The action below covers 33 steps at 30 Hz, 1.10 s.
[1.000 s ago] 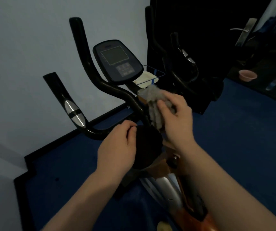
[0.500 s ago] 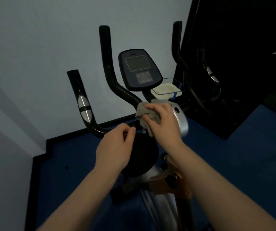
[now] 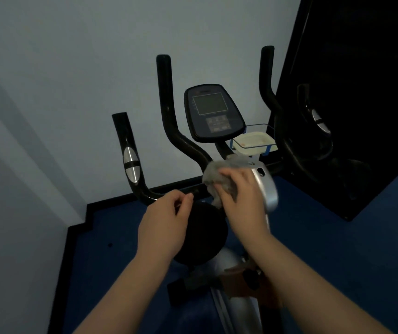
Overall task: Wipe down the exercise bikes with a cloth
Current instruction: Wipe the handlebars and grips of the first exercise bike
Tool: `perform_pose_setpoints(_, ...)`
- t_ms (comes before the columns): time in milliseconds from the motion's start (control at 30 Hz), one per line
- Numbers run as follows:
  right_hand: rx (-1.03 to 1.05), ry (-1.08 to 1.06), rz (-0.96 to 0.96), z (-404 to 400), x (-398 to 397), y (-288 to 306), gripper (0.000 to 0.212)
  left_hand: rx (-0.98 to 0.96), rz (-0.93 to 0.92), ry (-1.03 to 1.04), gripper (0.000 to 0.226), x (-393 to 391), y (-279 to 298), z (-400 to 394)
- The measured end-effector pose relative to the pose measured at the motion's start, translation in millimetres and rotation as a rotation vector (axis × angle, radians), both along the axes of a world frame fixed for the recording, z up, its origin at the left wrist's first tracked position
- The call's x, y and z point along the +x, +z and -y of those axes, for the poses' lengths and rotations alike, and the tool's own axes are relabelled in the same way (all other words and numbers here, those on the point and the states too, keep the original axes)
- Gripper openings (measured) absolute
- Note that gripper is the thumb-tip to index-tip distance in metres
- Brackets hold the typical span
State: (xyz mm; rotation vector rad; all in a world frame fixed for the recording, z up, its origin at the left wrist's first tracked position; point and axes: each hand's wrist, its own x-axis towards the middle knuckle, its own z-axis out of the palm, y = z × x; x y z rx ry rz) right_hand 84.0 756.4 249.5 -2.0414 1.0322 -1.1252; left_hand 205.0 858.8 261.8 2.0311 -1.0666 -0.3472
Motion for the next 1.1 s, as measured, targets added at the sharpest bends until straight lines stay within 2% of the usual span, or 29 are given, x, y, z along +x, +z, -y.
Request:
perform_pose_setpoints(133,0.022,0.070,0.016,-7,-13,-9,0.026,0.002,0.032,0.022,0.028,-2,0,1)
perform_pose_setpoints(233,-0.038,0.102,-0.093,19,17,16,0.026,0.015,0.071,0.019,0.029,-3,1,1)
perform_pose_setpoints(333,-0.010,0.096,-0.109,41,46,42,0.026,0.005,0.072,0.022,0.029,-3,2,1)
perform_pose_setpoints(533,-0.122,0.158,-0.140,19,-1,10,0.034,-0.007,0.086,0.030,0.027,-3,1,2)
perform_pose_setpoints(667,-0.168,0.167,-0.221,42,33,30,0.034,-0.004,0.091,0.016,0.028,-3,0,2)
perform_pose_setpoints(767,-0.111,0.159,-0.136,47,49,36,0.029,-0.020,0.068,0.027,0.029,-4,0,1)
perform_pose_setpoints(967,0.067,0.211,0.103,-5,-23,-14,0.035,-0.037,0.077,0.023,0.027,-4,-1,0)
perform_pose_setpoints(1100,0.041,0.253,0.006,6,-22,-6,0.034,-0.025,0.117,0.020,0.025,-4,0,1)
